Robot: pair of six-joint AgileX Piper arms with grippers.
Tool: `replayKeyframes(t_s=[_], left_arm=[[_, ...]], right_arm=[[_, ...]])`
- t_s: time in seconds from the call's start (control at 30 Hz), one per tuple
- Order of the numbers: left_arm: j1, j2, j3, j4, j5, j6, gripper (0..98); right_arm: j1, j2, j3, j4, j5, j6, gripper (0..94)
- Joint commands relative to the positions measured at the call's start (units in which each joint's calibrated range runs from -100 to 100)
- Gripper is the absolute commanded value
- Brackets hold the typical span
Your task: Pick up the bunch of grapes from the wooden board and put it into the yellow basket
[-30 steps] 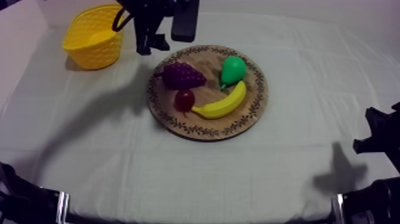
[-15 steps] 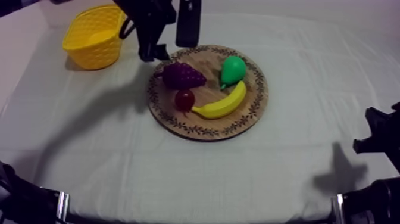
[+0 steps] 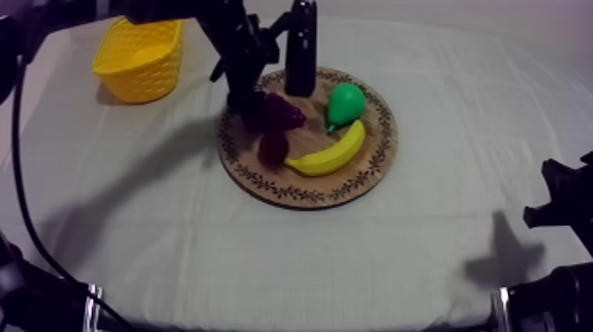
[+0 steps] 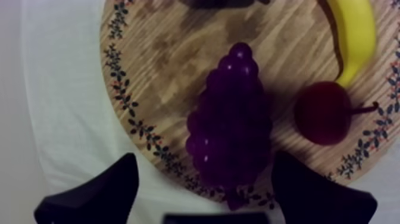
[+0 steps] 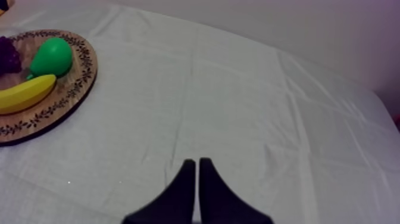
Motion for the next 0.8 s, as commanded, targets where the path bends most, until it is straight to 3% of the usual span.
replayKeyframes(t_s=[0.0, 0.77], left_arm=[[0.0, 2.46, -1.07, -0.07, -0.04, 0.16, 82.5], [0.08, 13.24, -7.6, -0.23, -0.03, 1.34, 78.9]], right_arm=[[0.01, -0.02, -0.01, 0.01, -0.02, 0.01, 0.5], [0.01, -0.02, -0.01, 0.01, -0.02, 0.01, 0.5]])
